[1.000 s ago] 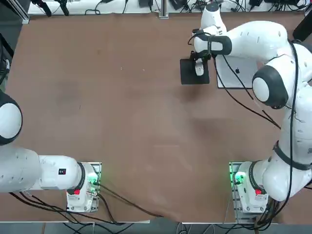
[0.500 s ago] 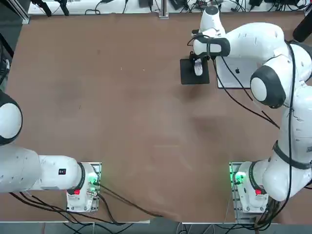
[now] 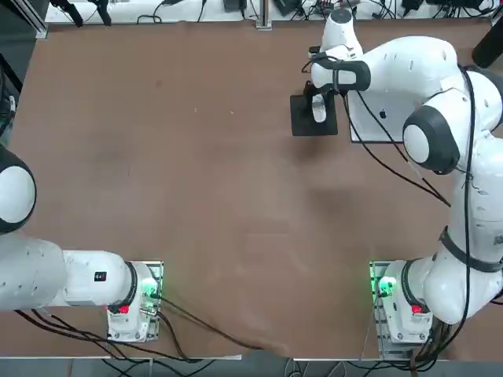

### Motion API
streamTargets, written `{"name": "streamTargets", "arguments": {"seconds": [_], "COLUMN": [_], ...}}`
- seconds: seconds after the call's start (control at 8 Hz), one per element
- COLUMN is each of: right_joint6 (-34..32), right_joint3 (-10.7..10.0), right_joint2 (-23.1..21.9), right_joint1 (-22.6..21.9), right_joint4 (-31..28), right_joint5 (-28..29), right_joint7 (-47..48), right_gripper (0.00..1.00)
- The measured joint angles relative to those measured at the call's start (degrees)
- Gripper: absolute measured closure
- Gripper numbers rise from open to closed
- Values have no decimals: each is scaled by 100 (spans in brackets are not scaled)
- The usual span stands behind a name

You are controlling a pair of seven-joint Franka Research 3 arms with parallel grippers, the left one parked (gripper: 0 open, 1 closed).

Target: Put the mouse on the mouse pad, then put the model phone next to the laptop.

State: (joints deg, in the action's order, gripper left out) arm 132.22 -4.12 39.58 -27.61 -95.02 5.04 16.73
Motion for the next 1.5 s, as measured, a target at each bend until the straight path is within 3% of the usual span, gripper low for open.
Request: {"name": "streamTargets", "arguments": {"seconds": [0.25, 0.62, 1.0, 1.25, 1.5], "right_joint6": [-1, -595, -2656, -3634, -4137], "right_joint3": [-5, -158, -882, -1023, -1165], "right_joint2": [-133, -934, -1650, -1727, -1528], "right_joint1": [8, 138, 423, 912, 1556], "right_joint4": [101, 236, 849, 1142, 1107], "right_joint5": [29, 26, 20, -18, -129], "right_joint7": [50, 168, 105, -318, -921], "right_gripper": [0, 0, 0, 0, 0]}}
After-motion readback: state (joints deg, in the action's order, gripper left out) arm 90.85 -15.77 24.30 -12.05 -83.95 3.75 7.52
